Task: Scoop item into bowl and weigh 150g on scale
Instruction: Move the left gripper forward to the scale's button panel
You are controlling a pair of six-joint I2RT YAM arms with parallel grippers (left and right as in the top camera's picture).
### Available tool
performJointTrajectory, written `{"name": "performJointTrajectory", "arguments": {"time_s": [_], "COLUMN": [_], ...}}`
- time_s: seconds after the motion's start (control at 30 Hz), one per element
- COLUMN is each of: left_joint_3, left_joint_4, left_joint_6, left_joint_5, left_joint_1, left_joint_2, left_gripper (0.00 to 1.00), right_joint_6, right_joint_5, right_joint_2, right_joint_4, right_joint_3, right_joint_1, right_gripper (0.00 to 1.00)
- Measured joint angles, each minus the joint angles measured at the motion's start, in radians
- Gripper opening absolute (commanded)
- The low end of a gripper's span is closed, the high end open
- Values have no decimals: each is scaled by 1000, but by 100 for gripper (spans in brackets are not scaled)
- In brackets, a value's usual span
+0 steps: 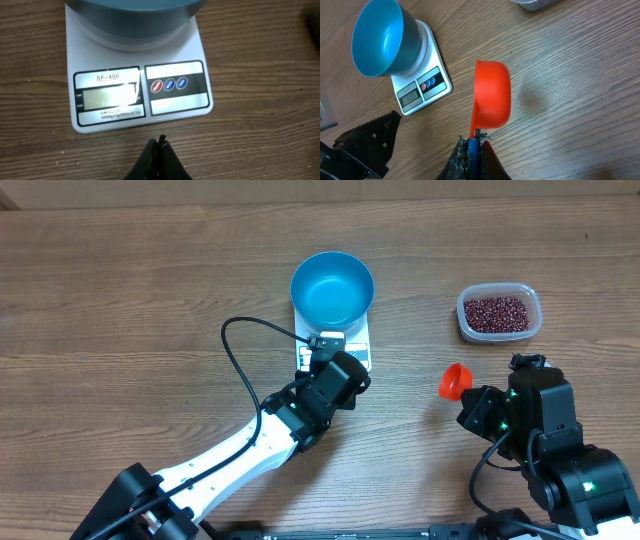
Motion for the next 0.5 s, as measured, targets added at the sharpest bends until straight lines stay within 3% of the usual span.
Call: {"name": "performJointTrajectory", "arguments": {"time_s": [0.5], "left_joint_3": [-1], "left_joint_4": [49], "left_joint_6": [31], "left_joint_5": [-1], "left_joint_1": [0], "left_joint_2": [0], "left_gripper": [4], "right_joint_6": [0], "right_joint_5": [0], "right_joint_2": [0], "right_joint_4": [11], "right_joint_3": [0], "right_joint_1": [0], "right_gripper": [4]}}
